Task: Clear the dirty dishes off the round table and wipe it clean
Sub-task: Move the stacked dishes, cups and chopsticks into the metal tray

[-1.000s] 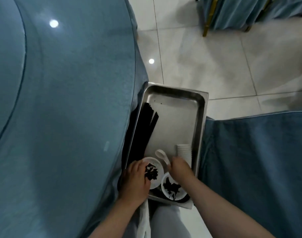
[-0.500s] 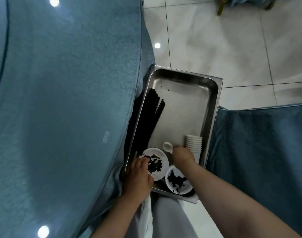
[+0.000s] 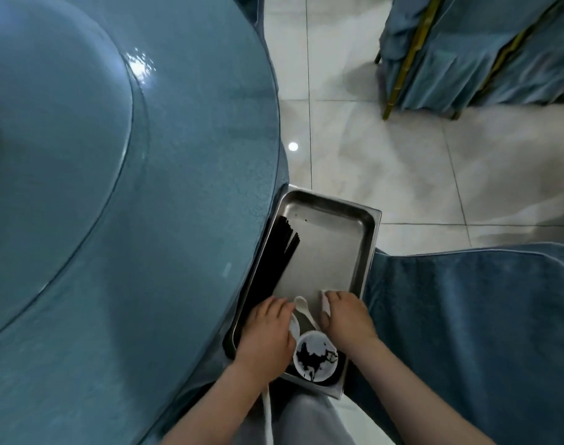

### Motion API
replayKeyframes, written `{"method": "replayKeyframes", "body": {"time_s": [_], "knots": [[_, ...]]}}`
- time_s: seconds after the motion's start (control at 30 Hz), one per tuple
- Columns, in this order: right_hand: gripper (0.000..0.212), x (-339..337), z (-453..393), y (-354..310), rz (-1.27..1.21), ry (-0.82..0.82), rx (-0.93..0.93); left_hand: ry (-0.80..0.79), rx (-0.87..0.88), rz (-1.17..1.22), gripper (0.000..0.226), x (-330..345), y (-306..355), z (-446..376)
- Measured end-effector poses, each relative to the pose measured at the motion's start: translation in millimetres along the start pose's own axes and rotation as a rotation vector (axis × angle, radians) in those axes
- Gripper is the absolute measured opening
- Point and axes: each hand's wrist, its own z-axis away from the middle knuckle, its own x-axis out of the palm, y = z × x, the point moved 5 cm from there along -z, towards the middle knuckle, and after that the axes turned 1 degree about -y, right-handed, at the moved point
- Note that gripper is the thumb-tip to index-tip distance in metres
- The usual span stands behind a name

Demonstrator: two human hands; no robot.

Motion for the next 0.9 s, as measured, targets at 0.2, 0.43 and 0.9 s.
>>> {"method": "replayKeyframes", "body": {"time_s": [0.2, 0.43, 0.9], "knots": [[0.049, -74.6, 35.2, -18.8, -0.017, 0.114, -0.065, 0.078, 0.014, 0.016, 0.052, -53.4, 2.8, 35.8], [0.050, -136.4, 45.9, -89.8, 0.038, 0.165, -0.210, 0.292, -0.111, 0.048, 0.050, -123.9, -52.0, 67.4], [0.051, -121.1, -0.4, -332.3, 0.179, 0.218, -0.612, 0.377, -0.648, 0.157, 0.054, -150.8, -290.0, 197.5]]}}
